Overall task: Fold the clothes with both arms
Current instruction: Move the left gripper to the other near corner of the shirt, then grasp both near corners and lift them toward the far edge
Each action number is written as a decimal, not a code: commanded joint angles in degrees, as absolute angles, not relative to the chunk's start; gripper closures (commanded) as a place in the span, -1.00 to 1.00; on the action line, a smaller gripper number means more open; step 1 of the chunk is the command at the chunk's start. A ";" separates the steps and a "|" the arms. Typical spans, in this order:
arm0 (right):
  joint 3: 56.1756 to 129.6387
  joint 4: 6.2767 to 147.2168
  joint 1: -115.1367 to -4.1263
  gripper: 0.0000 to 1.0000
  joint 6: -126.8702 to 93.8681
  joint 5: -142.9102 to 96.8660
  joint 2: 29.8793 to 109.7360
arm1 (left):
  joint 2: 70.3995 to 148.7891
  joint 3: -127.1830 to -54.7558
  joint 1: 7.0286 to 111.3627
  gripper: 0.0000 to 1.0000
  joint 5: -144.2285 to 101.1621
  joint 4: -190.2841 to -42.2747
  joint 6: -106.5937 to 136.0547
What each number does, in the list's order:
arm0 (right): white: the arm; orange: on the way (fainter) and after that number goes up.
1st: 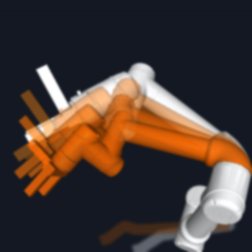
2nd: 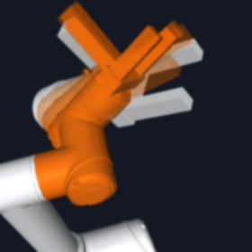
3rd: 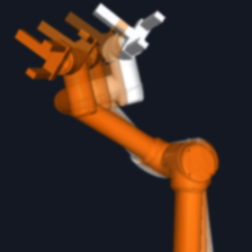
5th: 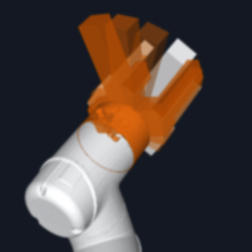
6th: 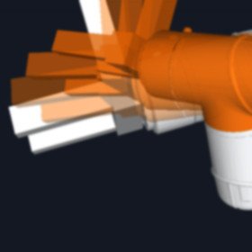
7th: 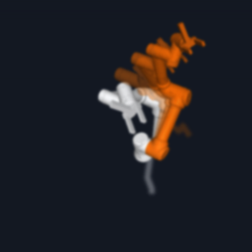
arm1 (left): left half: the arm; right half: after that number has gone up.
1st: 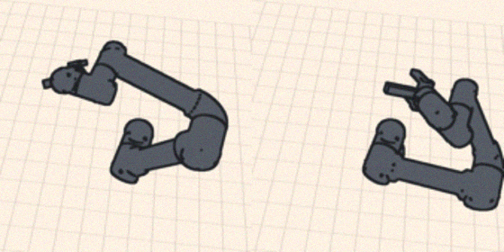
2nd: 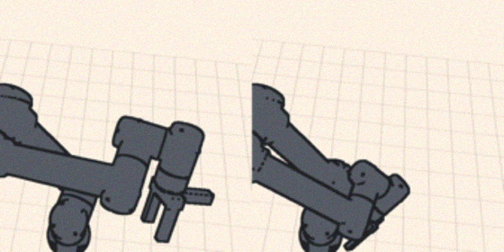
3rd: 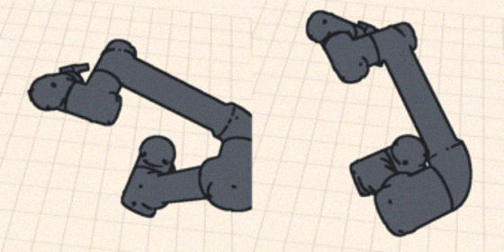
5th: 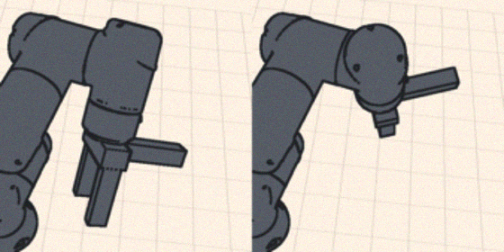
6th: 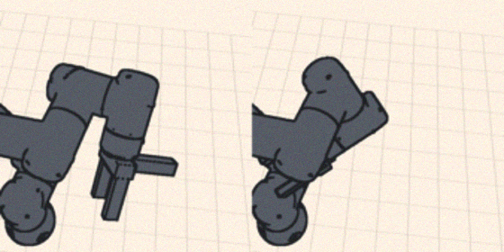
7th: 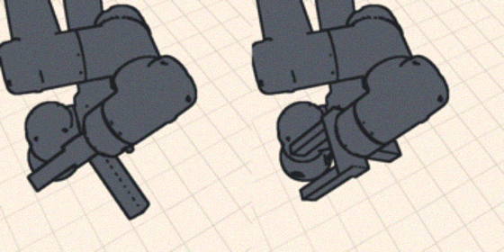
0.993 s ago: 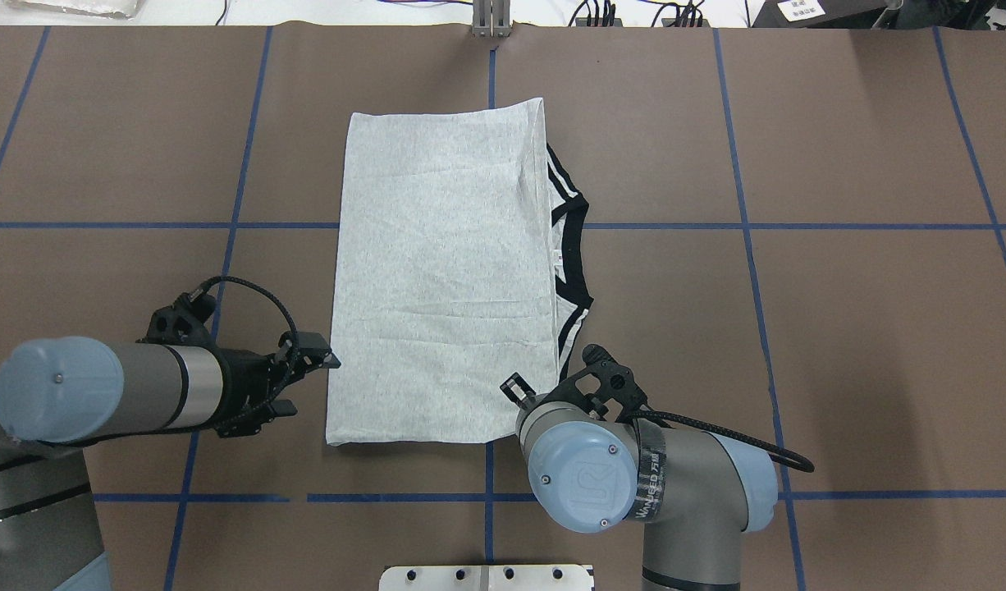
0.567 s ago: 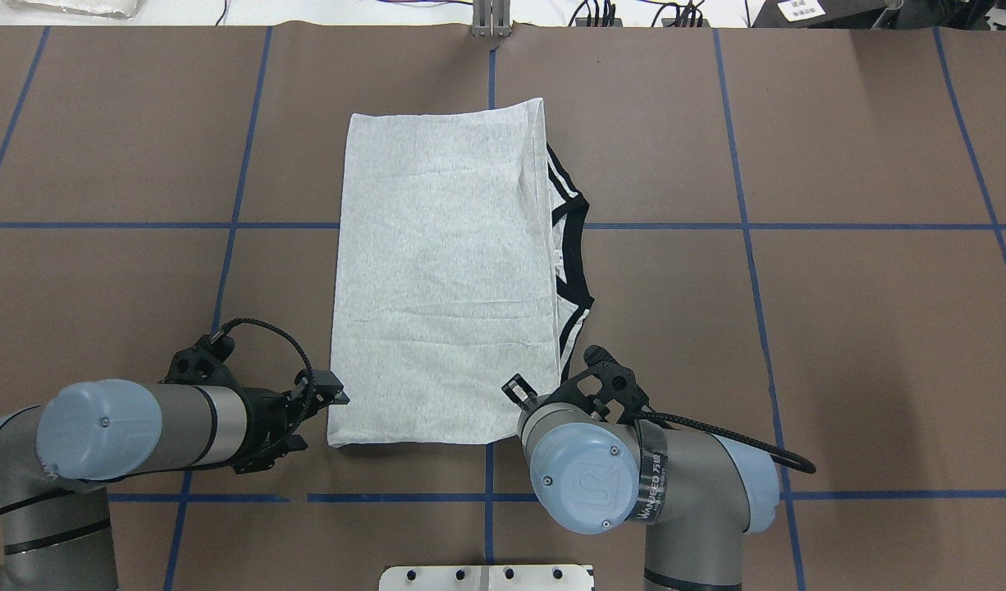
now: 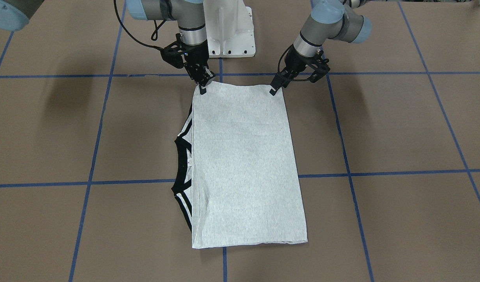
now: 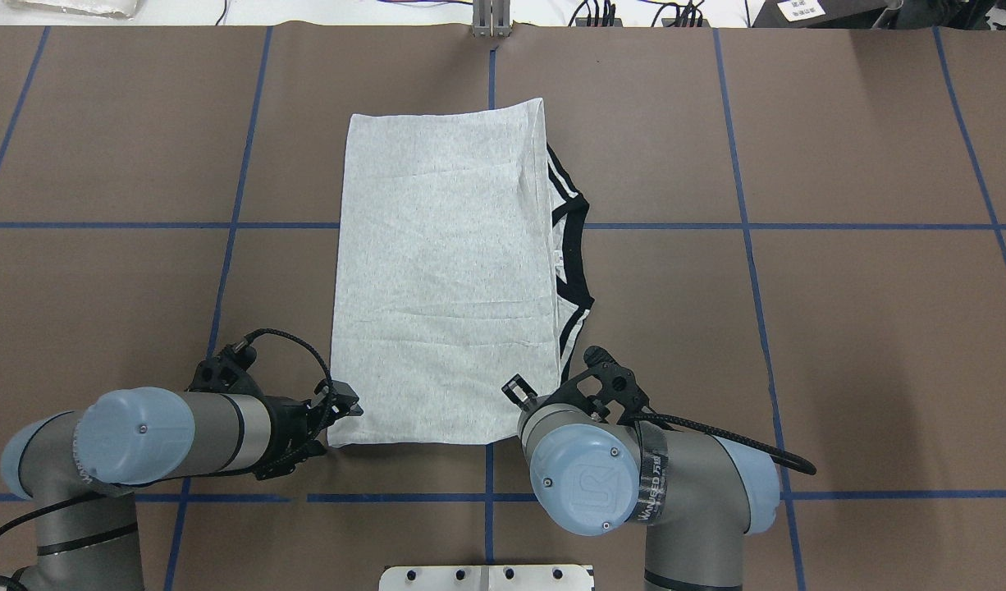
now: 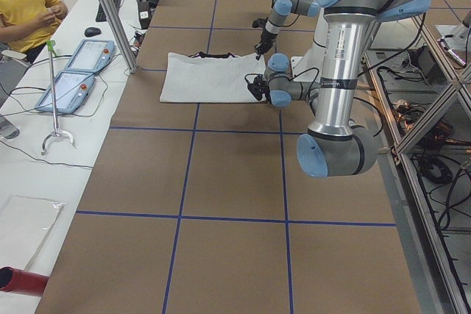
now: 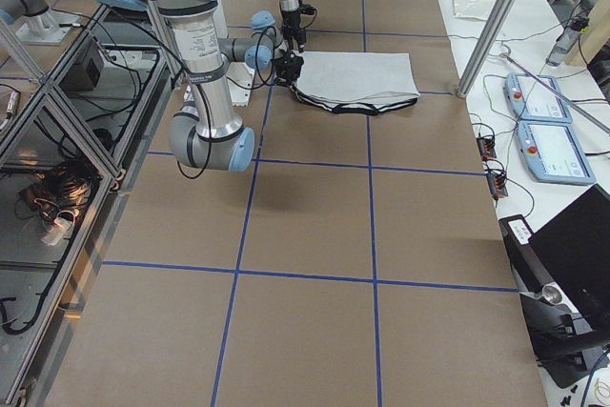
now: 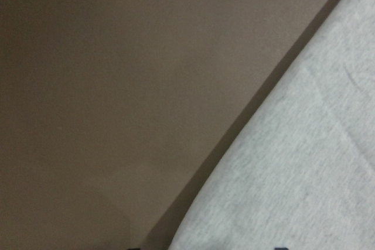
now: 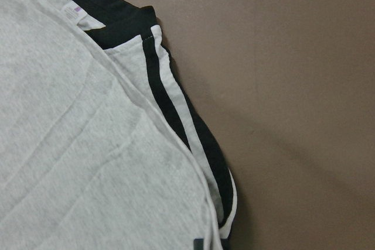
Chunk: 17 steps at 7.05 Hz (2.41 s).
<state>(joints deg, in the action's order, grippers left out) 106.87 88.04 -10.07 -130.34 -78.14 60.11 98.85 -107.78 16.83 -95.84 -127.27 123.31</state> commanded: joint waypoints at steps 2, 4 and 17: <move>106.79 87.98 -10.02 1.00 -130.34 -78.05 59.94 | 98.61 -107.67 16.08 0.52 -95.98 -127.27 123.31; 106.79 87.98 -10.02 1.00 -130.34 -78.05 59.94 | 98.61 -108.10 15.74 1.00 -95.98 -126.05 123.31; 121.94 97.03 -19.81 1.00 -123.63 -87.85 63.93 | 104.50 -123.34 20.70 1.00 -96.59 -113.82 119.34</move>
